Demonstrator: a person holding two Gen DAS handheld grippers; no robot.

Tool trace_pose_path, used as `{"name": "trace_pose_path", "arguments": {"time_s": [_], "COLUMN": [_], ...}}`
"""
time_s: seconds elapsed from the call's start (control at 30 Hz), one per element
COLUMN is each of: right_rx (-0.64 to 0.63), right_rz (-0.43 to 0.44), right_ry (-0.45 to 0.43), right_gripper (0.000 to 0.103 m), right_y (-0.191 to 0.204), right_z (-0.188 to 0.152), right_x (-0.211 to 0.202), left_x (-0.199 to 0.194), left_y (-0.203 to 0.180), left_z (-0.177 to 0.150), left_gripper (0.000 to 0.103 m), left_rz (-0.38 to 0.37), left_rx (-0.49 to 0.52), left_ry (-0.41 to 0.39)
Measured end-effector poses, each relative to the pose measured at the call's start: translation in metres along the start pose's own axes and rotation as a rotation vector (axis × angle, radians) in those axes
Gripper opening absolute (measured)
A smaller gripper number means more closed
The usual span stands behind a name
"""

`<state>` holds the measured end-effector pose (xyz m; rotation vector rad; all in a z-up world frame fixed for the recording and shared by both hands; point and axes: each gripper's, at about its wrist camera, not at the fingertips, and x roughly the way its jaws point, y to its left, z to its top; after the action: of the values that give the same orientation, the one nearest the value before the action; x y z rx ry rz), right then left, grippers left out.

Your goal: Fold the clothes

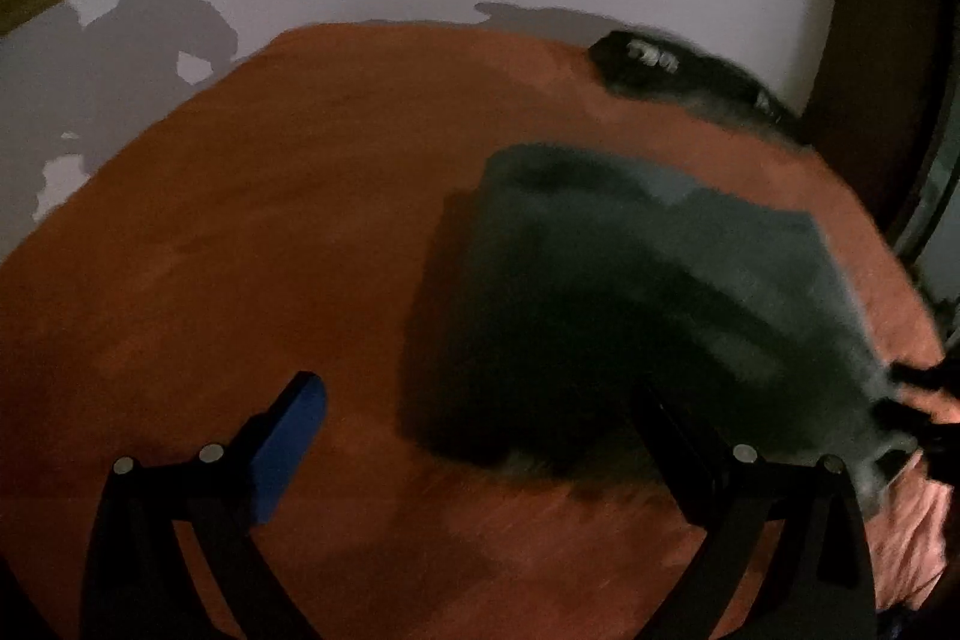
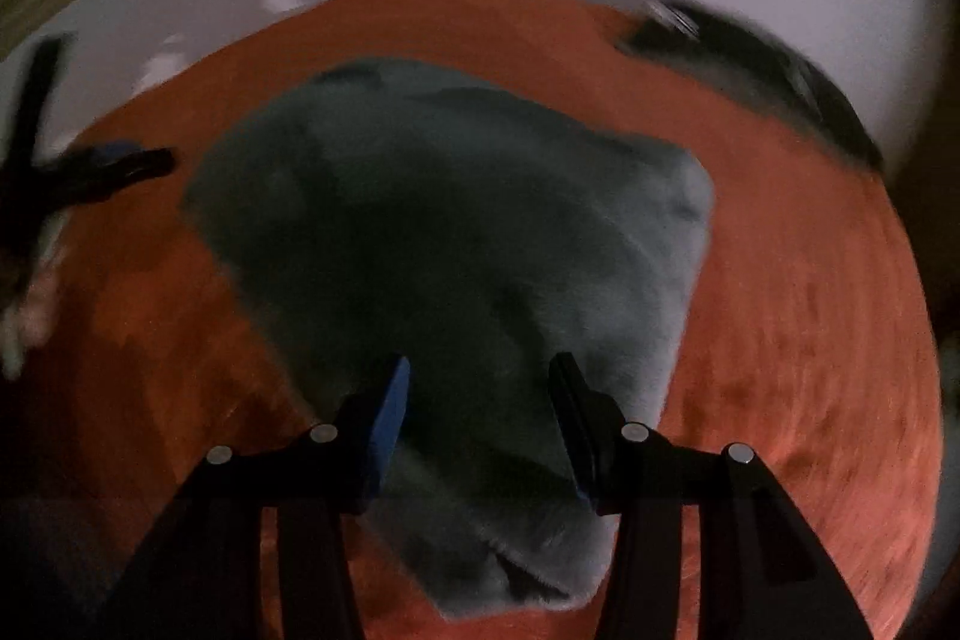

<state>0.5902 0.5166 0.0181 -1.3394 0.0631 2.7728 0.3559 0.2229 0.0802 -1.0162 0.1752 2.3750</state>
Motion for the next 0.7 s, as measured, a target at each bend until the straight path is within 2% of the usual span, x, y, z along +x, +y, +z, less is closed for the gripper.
{"name": "trace_pose_path", "arguments": {"time_s": [0.07,0.13,0.2,0.27,0.33,0.37,0.47,0.53,0.6,0.67,0.7], "right_rx": [0.128,0.167,0.155,0.194,0.244,0.278,0.327,0.298,0.256,0.214,0.215], "right_rz": [0.049,0.047,0.025,0.002,-0.043,-0.063,-0.021,-0.022,0.001,0.025,0.037], "right_ry": [-0.003,0.018,0.046,0.051,0.069,0.08,0.101,0.046,-0.021,-0.089,-0.081], "right_gripper": [0.047,0.047,0.047,0.044,0.033,0.033,0.034,0.034,0.034,0.034,0.034], "right_y": [-0.011,-0.016,-0.018,-0.028,-0.042,-0.052,-0.076,-0.081,-0.076,-0.072,-0.069], "right_z": [0.003,0.004,0.001,-0.008,-0.019,-0.029,-0.043,-0.024,0.012,0.049,0.068], "right_x": [0.011,0.019,0.025,0.021,0.018,0.018,0.017,0.003,0.0,-0.003,0.009], "left_x": [0.013,0.032,0.063,0.073,0.077,0.075,0.07,0.067,0.063,0.072,0.079], "left_y": [-0.013,-0.024,-0.028,-0.008,0.005,0.006,0.01,0.012,0.014,-0.011,-0.028], "left_z": [0.014,0.024,0.03,0.031,0.035,0.04,0.055,0.065,0.075,0.085,0.087], "left_gripper": [0.102,0.102,0.102,0.102,0.102,0.102,0.102,0.102,0.102,0.102,0.102], "left_rz": [-0.02,-0.029,0.123,0.099,0.056,0.036,-0.023,-0.063,-0.102,-0.151,-0.178], "left_rx": [0.046,0.103,0.149,0.066,0.005,0.0,-0.014,-0.024,-0.034,0.017,0.055], "left_ry": [0.022,0.06,0.135,0.19,0.22,0.219,0.216,0.214,0.211,0.21,0.215]}}
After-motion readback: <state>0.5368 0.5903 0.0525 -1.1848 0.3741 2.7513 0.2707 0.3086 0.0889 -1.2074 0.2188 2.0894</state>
